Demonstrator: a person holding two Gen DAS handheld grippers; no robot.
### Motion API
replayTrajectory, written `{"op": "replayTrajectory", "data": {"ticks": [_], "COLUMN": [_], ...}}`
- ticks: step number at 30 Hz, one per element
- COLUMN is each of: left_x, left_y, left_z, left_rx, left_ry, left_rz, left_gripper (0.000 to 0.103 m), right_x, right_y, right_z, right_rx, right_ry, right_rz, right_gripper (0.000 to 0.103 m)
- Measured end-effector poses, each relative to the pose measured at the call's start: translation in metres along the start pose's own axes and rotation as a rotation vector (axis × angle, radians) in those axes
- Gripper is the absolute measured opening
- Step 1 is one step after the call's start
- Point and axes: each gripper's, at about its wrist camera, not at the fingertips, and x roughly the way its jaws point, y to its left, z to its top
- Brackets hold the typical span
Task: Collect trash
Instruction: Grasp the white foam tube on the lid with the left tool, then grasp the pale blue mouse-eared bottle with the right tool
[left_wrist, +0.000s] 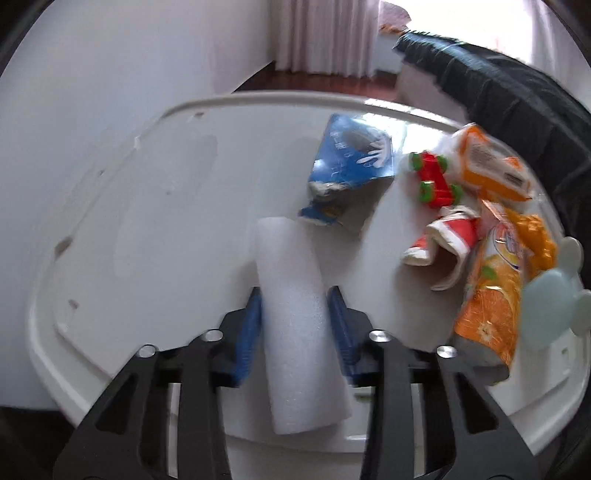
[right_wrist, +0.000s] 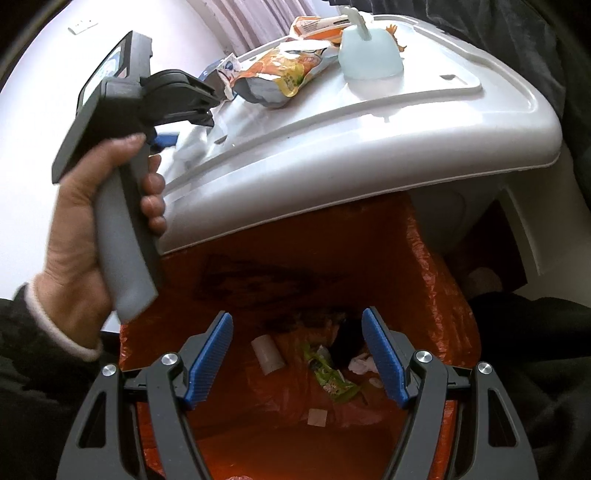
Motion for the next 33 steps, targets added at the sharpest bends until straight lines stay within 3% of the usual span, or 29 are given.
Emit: {"op": "replayTrajectory", "data": {"ticks": [4, 10, 18, 22, 26, 33], "left_x": [-0.003, -0.016, -0.099, -0.137, -0.141, -0.120], "left_y": [0.006, 0.022, 0.052, 0.067, 0.065, 0.079], "left_z": [-0.008, -0.006, -0.007, -0.025, -0.040, -0.044], "left_rx": [0.055, 0.076, 0.116, 0.136, 0.170, 0.089], "left_ry": [-0.059, -0.075, -0.145, -0.194, -0.246, -0.188], "left_rz": [-0.043, -0.125, -0.249, -0.237, -0.189, -0.208], "left_gripper": [0.030, 0.022, 0.022, 0.022, 0.022, 0.022], "right_x": [0.002, 0.002, -0.010, -0.037, -0.048, -0.029], "right_y": [0.003, 0.003, 0.007, 0.007, 0.004, -0.017], "right_z": [0.001, 0.002, 0.006, 0.027, 0.067, 0.141], "right_rx": [-0.013, -0.013, -0.029, -0.055, -0.065, -0.062], "right_ry": [0.001, -0.014, -0.089, -0.195, -0.270, -0.345], "right_rz": [-0.005, -0.026, -0.048, -0.063, -0.134, -0.273], "right_gripper": [0.071, 0.071, 0.071, 0.071, 0.072, 0.074]}}
